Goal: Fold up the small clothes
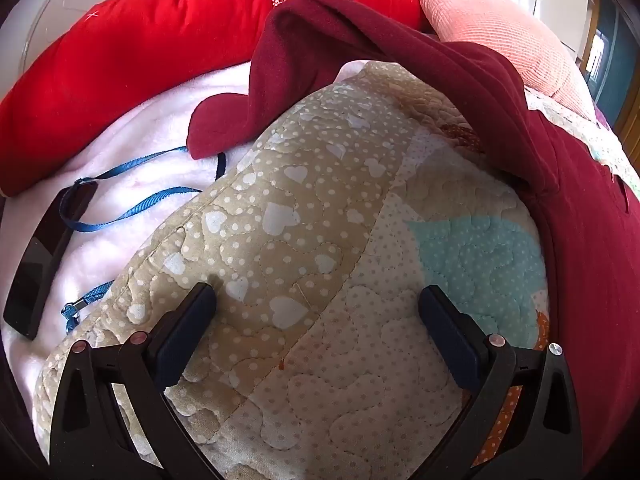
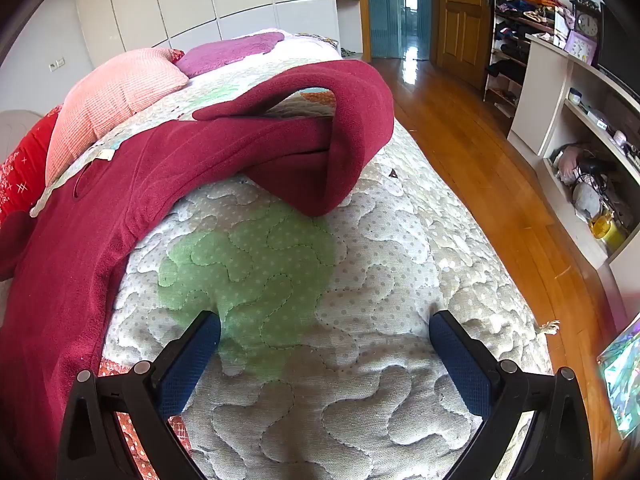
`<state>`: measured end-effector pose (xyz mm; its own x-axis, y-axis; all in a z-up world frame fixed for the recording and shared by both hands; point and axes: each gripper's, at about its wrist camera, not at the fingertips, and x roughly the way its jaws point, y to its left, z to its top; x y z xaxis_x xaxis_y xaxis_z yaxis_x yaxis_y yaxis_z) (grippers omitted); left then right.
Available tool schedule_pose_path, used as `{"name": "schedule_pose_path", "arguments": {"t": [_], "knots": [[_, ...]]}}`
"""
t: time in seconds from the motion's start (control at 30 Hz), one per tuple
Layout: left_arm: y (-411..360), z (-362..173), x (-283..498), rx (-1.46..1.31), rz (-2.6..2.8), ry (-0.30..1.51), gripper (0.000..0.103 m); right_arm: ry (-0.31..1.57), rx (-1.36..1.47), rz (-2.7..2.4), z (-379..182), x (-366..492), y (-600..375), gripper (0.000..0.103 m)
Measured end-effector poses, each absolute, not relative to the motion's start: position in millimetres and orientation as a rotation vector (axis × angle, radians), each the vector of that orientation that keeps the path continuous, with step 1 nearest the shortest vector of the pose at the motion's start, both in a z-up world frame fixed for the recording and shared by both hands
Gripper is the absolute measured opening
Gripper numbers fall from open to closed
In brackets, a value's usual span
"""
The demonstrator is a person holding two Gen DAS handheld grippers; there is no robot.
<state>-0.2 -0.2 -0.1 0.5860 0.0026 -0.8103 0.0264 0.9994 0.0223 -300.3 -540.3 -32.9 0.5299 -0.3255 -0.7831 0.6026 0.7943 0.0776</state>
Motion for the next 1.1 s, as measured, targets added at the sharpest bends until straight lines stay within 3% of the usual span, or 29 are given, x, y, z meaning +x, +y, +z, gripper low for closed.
{"name": "schedule_pose_path", "arguments": {"t": [0.53,0.93,1.1], "knots": [[-2.9,4.0,-10.5,0.037,-0.019,0.979,0.102,0.844,0.363,-0.568,-32.7,-300.7,-540.4,0.103],[-29.4,48.5,-73.7,0.072,-0.074,0.883,0.102,0.895,0.354,-0.589,-26.2,-307.3,-533.5,0.103],[-49.6,71.2,-97.8,0.099,-0.119,0.825,0.102,0.839,0.478,-0.582,-3.7,-338.3,-510.2,0.103]]}}
